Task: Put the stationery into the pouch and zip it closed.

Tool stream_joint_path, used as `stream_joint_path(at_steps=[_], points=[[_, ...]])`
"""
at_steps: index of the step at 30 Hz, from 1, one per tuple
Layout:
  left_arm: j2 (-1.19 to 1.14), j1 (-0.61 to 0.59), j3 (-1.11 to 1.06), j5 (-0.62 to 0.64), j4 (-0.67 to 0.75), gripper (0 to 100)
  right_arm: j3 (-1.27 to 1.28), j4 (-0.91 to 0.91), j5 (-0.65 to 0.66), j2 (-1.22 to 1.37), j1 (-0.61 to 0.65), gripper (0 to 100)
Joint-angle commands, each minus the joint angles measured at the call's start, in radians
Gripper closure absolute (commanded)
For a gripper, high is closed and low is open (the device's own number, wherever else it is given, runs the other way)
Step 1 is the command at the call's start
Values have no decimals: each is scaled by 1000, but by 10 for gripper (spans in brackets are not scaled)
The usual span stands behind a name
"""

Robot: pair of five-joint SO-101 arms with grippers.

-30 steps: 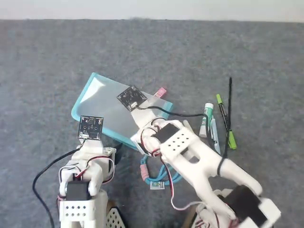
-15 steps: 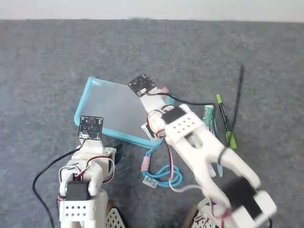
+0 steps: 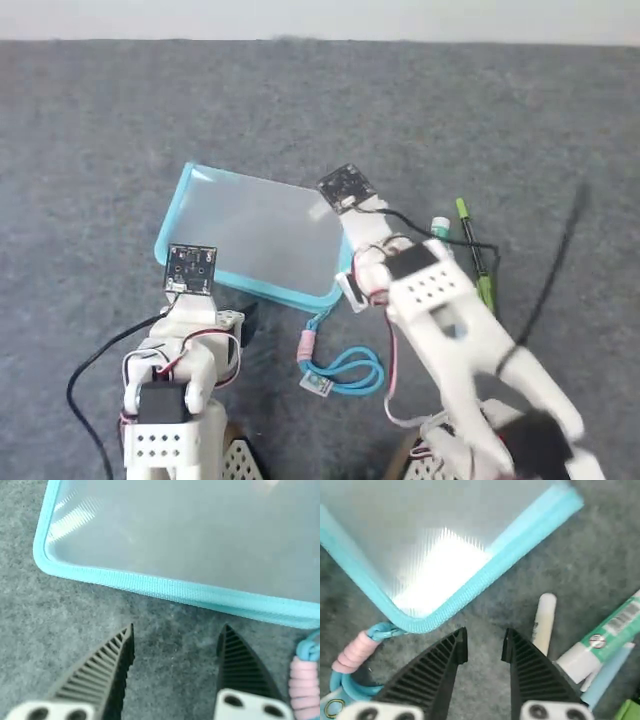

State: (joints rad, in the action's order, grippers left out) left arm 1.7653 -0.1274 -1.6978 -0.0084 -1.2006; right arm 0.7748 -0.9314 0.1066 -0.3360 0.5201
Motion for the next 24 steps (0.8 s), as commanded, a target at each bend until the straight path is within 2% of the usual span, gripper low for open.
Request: stream_joint_path(at_steps=[1, 15, 21, 24], points=[[0, -3, 10, 20, -6, 741, -120, 1, 17, 143, 48, 861], [0, -3, 10, 20, -6, 741, -588, -8, 6, 524, 70, 861], [0, -3, 10, 20, -6, 741, -585, -133, -78, 414, 7, 861], [0, -3, 10, 20, -6, 741, -448, -140, -84, 291, 68, 861]])
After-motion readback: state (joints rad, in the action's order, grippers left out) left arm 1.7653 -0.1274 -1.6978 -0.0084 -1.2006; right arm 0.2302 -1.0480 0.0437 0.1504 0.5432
